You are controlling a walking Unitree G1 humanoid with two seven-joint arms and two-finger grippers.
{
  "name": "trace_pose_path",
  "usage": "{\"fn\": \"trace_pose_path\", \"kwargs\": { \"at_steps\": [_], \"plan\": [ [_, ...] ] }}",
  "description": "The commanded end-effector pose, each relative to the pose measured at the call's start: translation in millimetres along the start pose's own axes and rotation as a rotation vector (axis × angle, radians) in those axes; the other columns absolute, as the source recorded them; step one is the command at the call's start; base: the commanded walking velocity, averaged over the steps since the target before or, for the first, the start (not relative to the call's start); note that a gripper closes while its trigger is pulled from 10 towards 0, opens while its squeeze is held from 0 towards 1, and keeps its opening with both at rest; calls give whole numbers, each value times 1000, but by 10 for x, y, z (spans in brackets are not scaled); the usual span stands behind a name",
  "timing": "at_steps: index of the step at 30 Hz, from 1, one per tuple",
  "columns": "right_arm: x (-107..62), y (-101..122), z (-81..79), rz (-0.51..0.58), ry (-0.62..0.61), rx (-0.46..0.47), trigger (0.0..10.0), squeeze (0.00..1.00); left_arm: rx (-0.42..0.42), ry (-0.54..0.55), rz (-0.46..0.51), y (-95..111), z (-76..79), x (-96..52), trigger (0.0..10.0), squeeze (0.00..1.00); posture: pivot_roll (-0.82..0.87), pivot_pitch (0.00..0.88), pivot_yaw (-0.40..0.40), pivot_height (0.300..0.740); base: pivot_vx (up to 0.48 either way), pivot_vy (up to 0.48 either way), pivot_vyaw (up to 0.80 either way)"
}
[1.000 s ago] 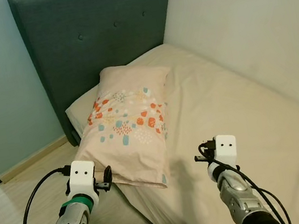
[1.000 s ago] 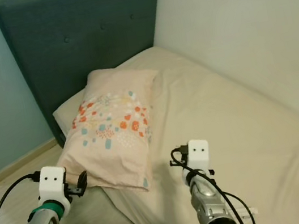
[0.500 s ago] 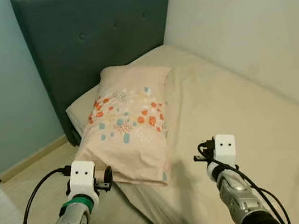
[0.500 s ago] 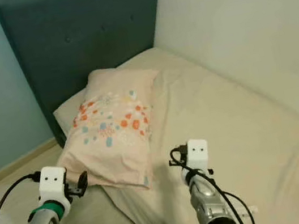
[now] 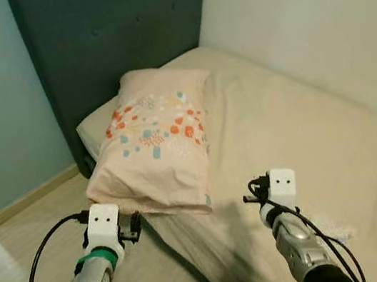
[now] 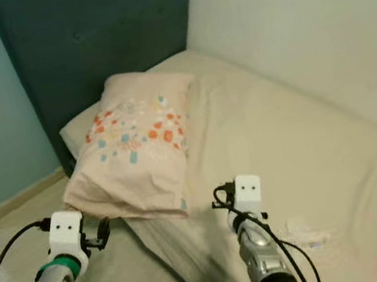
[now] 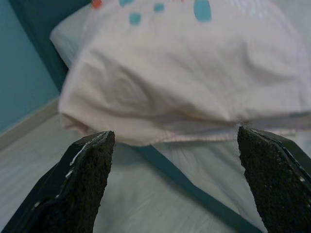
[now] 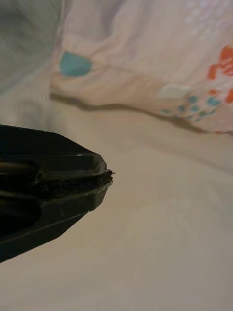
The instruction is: Clean up the room
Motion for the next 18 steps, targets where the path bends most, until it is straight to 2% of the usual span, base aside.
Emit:
{"fn": "trace_pose_path", "kwargs": {
  "at_steps": [1, 18],
  "plan": [
    [-8, -45, 10, -18, 0, 5, 10000, 0, -4, 0, -14, -41, 18, -16, 10000, 0, 154, 0, -75, 605, 0, 0, 0],
    [32, 6, -15, -14, 39, -29, 10000, 0, -10, 14, -22, -90, 12, -64, 10000, 0, 157, 0, -94, 600, 0, 0, 0]
  ]
}}
Point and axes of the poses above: a point about 5 cm out from each wrist's last joint towards the gripper, its own x axis pointing out of the wrist towards the gripper, its own y axis along the axis of the wrist's last joint, z = x × y, the point moved 2 cm from there along x, pointing out of the wrist towards the gripper, and after that the axes turned 6 degrees about -x, right-handed, at the moved point
